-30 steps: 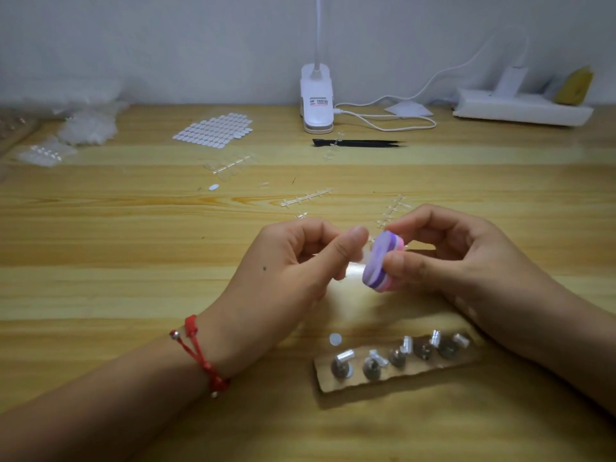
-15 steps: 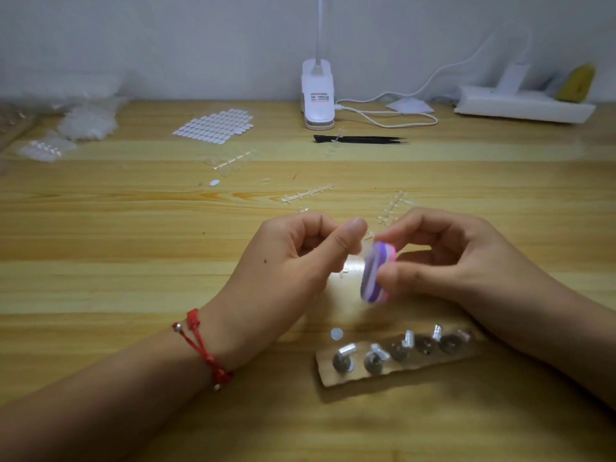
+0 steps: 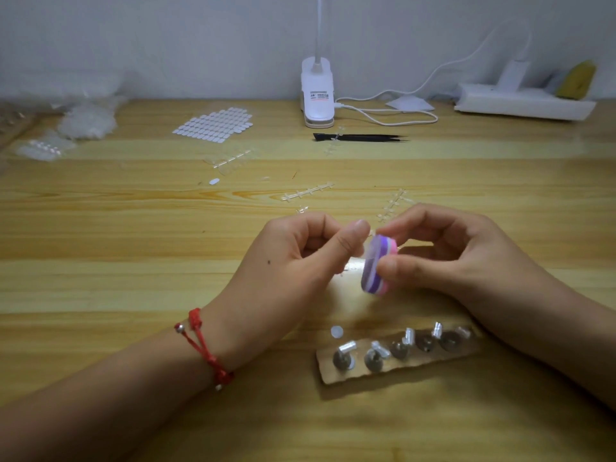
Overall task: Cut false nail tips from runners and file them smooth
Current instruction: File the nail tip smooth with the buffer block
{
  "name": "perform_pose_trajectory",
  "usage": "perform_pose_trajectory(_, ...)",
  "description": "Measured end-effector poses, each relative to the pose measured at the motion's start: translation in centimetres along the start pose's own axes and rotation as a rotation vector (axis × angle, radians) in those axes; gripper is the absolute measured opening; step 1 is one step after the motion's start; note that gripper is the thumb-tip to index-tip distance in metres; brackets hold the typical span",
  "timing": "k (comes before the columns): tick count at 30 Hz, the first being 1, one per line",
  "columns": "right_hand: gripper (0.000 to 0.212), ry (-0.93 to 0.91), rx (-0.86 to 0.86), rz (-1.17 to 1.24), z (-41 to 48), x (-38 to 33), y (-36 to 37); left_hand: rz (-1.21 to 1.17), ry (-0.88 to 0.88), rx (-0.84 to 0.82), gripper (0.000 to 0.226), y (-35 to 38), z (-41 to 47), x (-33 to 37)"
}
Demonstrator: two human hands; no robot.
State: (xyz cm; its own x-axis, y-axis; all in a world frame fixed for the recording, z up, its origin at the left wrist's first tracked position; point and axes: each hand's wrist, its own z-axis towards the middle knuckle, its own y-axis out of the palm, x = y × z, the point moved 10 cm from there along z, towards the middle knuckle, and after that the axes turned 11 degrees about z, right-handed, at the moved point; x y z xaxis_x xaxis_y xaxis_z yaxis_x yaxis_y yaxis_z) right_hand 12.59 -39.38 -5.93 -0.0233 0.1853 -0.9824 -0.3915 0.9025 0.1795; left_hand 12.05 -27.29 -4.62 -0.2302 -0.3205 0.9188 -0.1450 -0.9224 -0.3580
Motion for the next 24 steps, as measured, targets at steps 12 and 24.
perform_pose_trajectory(12,0.029,-0.018,0.018,0.023,-0.1,-0.2,-0.1,-0.016,-0.017,0.008,0.027,-0.1,0.0,0.0)
perform_pose_trajectory(24,0.025,-0.111,0.150,0.105,-0.1,-0.9,-1.5,0.006,0.000,0.021,0.026,-0.2,-0.1,0.1)
